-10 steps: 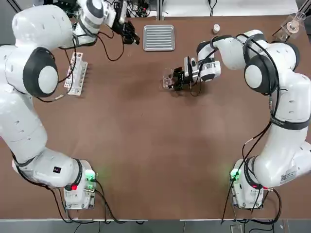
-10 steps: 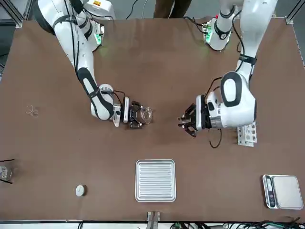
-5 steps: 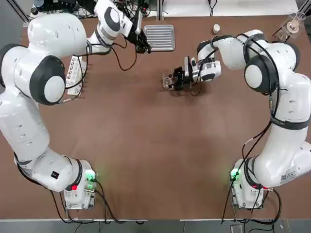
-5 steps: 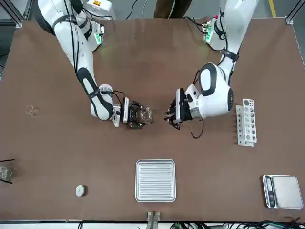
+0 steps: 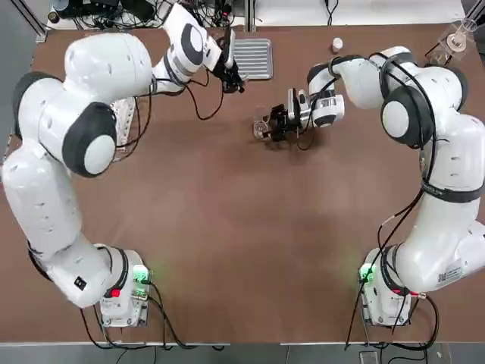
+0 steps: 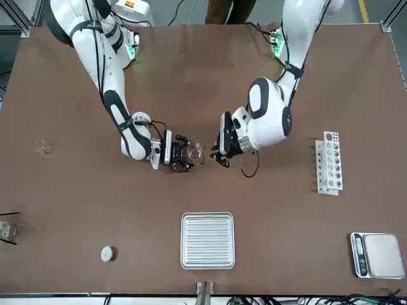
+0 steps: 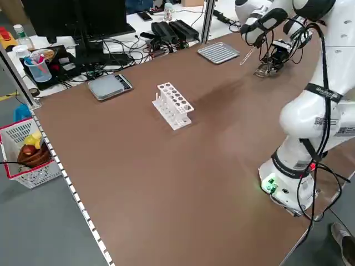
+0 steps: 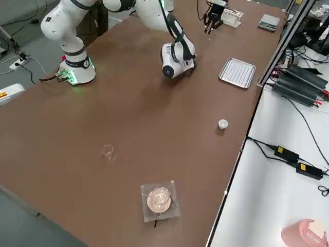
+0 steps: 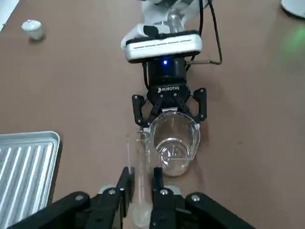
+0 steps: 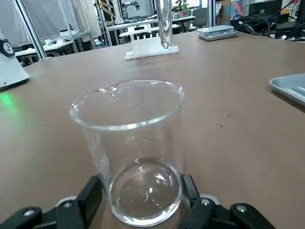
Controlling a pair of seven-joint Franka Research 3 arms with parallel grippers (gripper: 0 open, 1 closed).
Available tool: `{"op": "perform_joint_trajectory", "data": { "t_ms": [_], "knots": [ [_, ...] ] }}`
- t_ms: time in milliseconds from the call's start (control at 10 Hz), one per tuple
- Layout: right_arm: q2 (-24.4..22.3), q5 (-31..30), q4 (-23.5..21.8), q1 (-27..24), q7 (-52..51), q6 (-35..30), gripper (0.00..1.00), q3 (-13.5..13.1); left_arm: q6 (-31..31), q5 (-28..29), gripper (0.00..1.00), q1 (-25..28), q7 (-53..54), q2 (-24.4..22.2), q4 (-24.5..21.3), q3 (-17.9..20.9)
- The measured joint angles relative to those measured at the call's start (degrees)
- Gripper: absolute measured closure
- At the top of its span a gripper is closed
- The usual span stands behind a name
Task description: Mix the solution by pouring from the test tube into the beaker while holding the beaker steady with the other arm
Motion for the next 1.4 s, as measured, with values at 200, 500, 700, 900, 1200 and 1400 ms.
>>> {"op": "perform_joint_trajectory", "data": {
  "t_ms": [200, 500, 700, 900, 1200, 1400],
  "knots": [
    [0.0, 0.0, 0.0, 0.0, 0.0, 0.0, 0.26, 0.0, 0.1, 0.0, 0.78, -5.0, 0.0, 0.7, 0.2, 4.3],
    [0.0, 0.0, 0.0, -0.1, 0.0, 0.1, 0.27, 0.0, 0.5, 0.0, 0.78, -14.4, 0.0, 2.7, 1.8, 13.2],
    [0.0, 0.0, 0.0, -0.1, 0.0, 0.1, 0.28, 0.0, 0.5, 0.0, 0.78, -18.3, -0.1, 4.2, 2.6, 16.9],
    [0.0, 0.0, 0.1, -0.2, 0.0, 0.1, 0.3, -0.1, 0.6, 0.0, 0.78, -22.6, -0.7, 6.0, 3.3, 21.0],
    [0.0, 0.0, 0.1, -0.3, 0.0, 0.3, 0.32, -0.1, 0.7, 3.3, 0.78, -24.0, -3.2, 8.5, 6.0, 21.8],
    [0.0, 0.0, 0.1, -0.3, 0.0, 0.5, 0.42, -0.1, 0.7, 9.4, 0.78, -24.6, -8.1, 9.2, 8.0, 21.8]
  ]
}}
